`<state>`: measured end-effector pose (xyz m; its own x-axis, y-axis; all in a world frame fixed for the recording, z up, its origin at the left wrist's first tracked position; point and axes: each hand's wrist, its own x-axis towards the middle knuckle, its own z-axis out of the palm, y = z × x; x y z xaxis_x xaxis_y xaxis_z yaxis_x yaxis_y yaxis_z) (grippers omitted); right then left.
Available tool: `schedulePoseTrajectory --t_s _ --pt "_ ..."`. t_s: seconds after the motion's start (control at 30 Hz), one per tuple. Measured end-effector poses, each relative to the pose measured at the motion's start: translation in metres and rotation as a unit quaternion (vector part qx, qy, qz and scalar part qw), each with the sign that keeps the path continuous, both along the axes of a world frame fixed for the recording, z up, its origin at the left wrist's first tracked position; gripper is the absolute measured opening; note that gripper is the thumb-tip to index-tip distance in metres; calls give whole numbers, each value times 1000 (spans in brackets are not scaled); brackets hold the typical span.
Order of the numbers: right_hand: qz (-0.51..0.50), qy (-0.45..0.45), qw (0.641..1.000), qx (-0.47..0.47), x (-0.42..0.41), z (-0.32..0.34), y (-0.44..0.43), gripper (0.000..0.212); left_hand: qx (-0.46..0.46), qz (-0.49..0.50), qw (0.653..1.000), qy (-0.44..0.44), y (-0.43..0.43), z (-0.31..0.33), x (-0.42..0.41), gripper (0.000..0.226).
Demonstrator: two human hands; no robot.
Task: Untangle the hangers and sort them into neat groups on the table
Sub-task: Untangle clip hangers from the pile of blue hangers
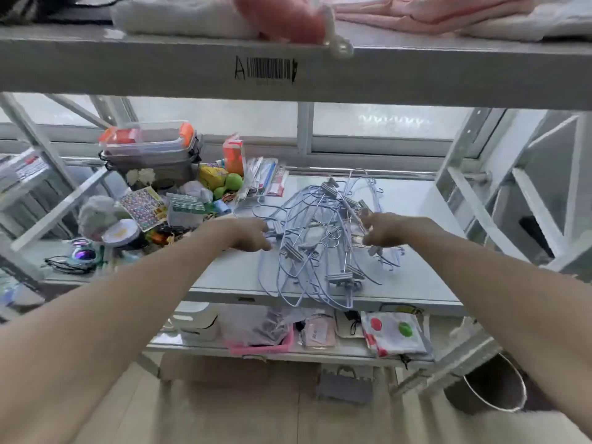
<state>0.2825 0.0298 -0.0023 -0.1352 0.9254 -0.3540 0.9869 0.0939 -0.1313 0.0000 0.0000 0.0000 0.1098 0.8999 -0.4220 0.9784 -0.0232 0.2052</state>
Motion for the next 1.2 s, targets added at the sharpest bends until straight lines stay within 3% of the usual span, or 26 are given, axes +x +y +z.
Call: schedulePoseTrajectory --t_s 0.1,0.2,0.4,0.53,0.67,0.87,1.07,1.13,1.2 --pt "-52 -3 998 -18 13 -13 13 57 6 5 1000 -22 23 -14 -4 57" --pt "-66 -21 997 -29 26 -32 22 44 32 65 995 -71 38 -32 -2 52" --pt "-94 43 995 5 38 -42 49 17 88 184 967 -152 40 -71 9 34" --pt "-125 122 982 73 32 -54 70 23 162 238 935 -207 49 -80 26 31" --pt "-152 177 970 73 19 -69 84 28 226 203 916 -260 63 -76 53 24" --pt "-160 214 962 48 19 -98 80 24 138 216 938 -232 100 -73 83 26" --pt "-167 277 942 86 28 -105 76 14 61 306 882 -352 124 -85 100 31" --pt "-173 295 934 100 28 -105 77 12 55 324 880 -344 128 -90 104 40" --pt "-182 309 927 114 27 -105 78 12 32 313 891 -329 131 -95 108 34"
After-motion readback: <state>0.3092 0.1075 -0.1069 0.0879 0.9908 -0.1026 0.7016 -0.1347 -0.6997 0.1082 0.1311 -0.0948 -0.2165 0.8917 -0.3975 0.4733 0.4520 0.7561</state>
